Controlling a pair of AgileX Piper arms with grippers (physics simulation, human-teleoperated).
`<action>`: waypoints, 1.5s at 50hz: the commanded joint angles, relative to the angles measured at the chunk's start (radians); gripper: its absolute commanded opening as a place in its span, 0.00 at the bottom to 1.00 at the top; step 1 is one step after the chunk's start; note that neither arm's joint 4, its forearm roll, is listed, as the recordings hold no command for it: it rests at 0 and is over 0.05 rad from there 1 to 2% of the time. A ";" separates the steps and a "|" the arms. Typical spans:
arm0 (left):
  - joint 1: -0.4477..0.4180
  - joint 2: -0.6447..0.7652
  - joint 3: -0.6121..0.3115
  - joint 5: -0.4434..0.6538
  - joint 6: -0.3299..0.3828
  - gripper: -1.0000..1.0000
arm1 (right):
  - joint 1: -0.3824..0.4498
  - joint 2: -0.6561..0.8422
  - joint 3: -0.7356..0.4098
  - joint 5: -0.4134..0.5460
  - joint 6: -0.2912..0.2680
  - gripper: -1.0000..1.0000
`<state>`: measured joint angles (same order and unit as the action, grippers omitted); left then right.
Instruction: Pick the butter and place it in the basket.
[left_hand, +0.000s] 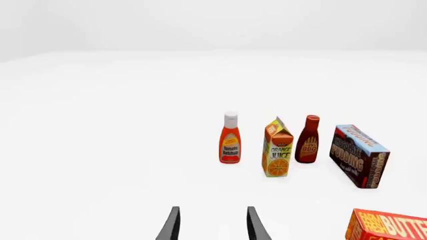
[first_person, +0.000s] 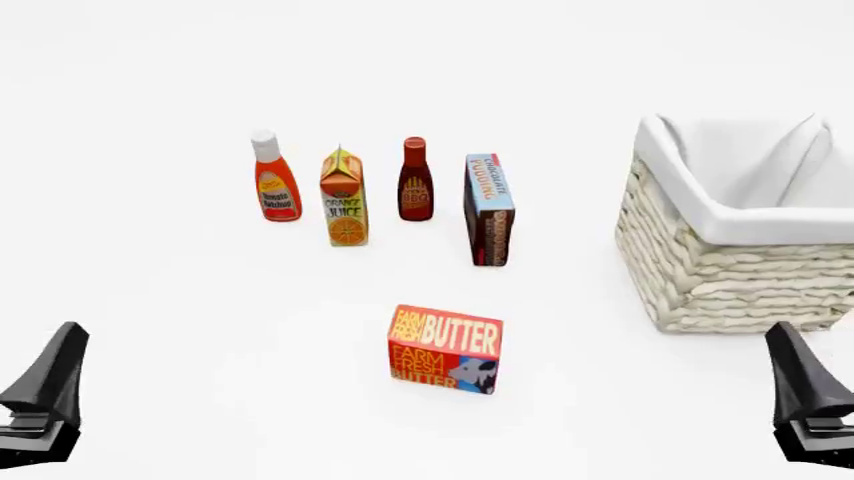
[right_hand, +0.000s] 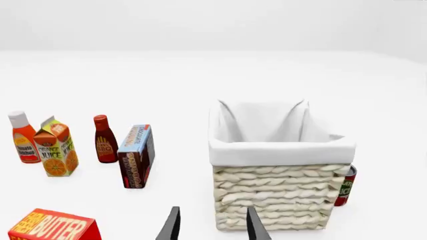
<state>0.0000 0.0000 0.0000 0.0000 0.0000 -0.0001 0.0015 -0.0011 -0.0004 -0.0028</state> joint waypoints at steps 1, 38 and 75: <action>0.000 0.000 0.000 0.000 0.000 1.00 | 0.002 0.000 -0.001 0.002 -0.016 1.00; 0.000 0.000 0.000 0.000 0.000 1.00 | 0.134 0.124 -0.307 0.190 -0.070 1.00; 0.000 0.000 0.000 0.000 0.000 1.00 | 0.338 0.315 -0.527 0.293 -0.283 1.00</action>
<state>0.0000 0.0000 0.0000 0.0000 0.0000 0.2893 0.2383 -0.4444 0.2626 -0.2389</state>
